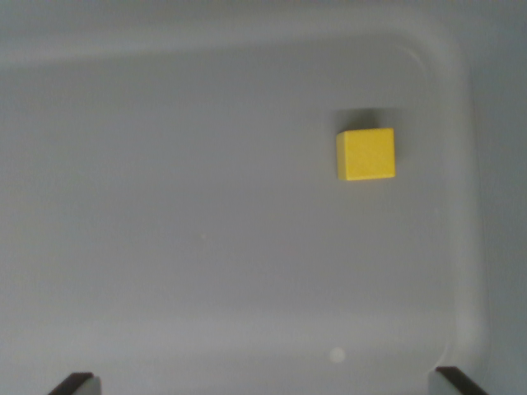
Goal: Pick yellow cube
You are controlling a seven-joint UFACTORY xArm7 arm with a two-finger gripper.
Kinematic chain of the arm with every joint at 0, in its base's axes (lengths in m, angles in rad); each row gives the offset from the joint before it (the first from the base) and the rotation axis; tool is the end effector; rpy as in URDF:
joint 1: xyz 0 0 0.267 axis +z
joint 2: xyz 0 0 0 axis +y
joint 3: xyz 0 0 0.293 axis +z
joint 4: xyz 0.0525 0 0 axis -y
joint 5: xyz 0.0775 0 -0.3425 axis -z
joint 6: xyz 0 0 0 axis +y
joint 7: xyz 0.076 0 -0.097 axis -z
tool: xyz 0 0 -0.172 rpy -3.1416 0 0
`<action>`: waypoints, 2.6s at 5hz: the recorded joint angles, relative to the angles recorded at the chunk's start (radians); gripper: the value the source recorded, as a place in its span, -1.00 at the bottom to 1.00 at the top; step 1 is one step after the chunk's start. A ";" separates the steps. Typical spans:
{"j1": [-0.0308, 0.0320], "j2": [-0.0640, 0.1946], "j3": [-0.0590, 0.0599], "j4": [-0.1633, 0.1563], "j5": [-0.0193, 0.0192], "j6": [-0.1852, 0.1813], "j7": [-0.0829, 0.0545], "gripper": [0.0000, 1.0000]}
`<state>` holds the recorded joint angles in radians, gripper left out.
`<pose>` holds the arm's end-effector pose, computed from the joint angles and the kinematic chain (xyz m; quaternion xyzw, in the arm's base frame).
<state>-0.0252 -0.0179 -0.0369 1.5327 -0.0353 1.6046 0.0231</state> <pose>0.4511 -0.0377 0.3589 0.9986 -0.0427 -0.0273 0.0168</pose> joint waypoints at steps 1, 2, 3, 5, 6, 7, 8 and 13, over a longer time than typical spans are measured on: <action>0.0000 0.000 0.000 0.000 0.0000 0.000 0.000 -1.00; -0.0002 0.001 0.000 0.000 0.0002 -0.001 0.000 -1.00; -0.0002 0.001 0.000 0.000 0.0002 -0.001 0.000 -1.00; -0.0015 0.006 -0.001 -0.003 0.0014 -0.009 -0.004 -1.00; -0.0039 0.015 -0.002 -0.007 0.0036 -0.022 -0.010 -1.00; -0.0039 0.015 -0.002 -0.007 0.0036 -0.022 -0.010 -1.00; -0.0075 0.029 -0.004 -0.014 0.0068 -0.042 -0.019 -1.00; -0.0174 0.068 -0.009 -0.033 0.0158 -0.098 -0.045 -1.00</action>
<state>-0.0425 0.0502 -0.0462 1.4998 -0.0195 1.5066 -0.0218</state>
